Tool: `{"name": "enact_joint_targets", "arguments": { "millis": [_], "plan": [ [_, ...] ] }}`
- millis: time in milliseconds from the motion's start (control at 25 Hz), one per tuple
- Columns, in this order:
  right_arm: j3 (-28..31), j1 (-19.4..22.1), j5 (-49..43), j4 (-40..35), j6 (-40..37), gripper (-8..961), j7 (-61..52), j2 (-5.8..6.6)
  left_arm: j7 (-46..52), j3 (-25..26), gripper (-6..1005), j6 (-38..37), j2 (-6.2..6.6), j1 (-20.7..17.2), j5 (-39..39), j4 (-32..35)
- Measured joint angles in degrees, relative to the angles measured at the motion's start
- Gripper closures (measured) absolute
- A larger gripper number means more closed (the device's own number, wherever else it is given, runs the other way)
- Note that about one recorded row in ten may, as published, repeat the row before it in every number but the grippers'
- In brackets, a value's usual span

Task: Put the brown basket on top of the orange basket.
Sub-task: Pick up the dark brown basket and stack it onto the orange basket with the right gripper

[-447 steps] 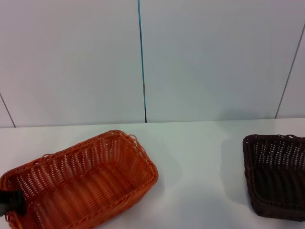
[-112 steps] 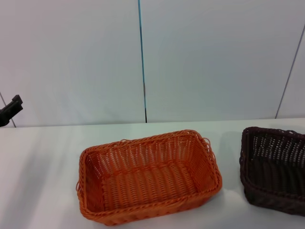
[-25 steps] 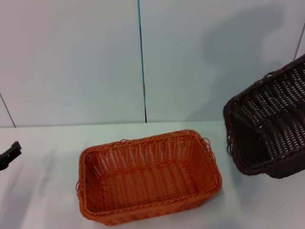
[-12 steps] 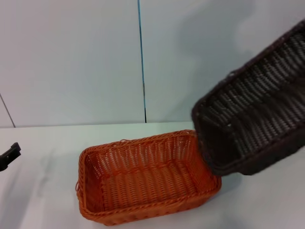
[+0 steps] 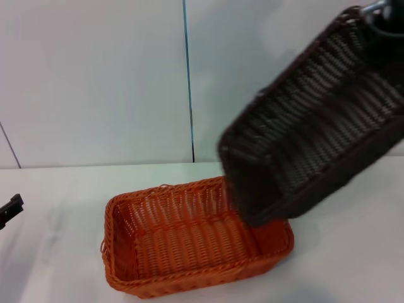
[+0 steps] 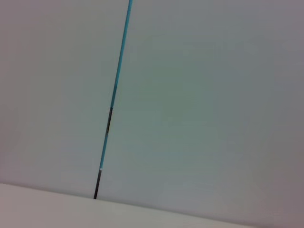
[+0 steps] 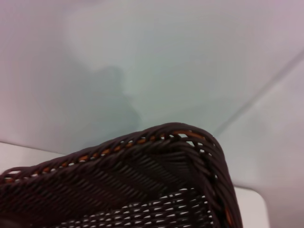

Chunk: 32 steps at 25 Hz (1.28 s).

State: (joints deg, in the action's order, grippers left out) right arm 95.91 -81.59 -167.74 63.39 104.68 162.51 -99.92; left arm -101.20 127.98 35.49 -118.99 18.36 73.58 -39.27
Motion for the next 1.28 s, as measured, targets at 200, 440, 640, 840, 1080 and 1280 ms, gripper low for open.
{"name": "enact_joint_targets", "arguments": {
  "millis": [200,440,640,840,1080,1280],
  "plan": [
    [2.08,-0.37,0.99,-2.05,-2.68,821,-0.01,-1.59,0.10,-0.88,64,0.23,1.26,-0.36,-0.54,0.87],
    [4.19,1.10,6.58,-2.78,-2.80,821,-0.01,-1.67,0.12,-1.82,64,0.31,2.87,0.20,-1.49,2.58],
    [4.49,2.60,10.60,-3.27,-0.97,821,0.01,-0.37,0.12,-3.00,64,0.33,3.90,0.96,-1.76,3.57],
    [4.66,6.22,18.83,-3.14,-2.19,821,0.04,1.66,0.12,-3.10,64,0.35,4.26,1.35,-1.79,4.36],
    [4.39,9.76,22.39,-1.46,-6.87,821,0.06,1.71,0.12,-3.04,64,0.21,4.47,1.89,-1.78,5.02],
    [4.01,10.12,22.37,-0.87,-8.62,821,0.08,1.48,0.12,-3.00,64,0.05,4.59,2.22,-1.49,5.24]
  ]
}}
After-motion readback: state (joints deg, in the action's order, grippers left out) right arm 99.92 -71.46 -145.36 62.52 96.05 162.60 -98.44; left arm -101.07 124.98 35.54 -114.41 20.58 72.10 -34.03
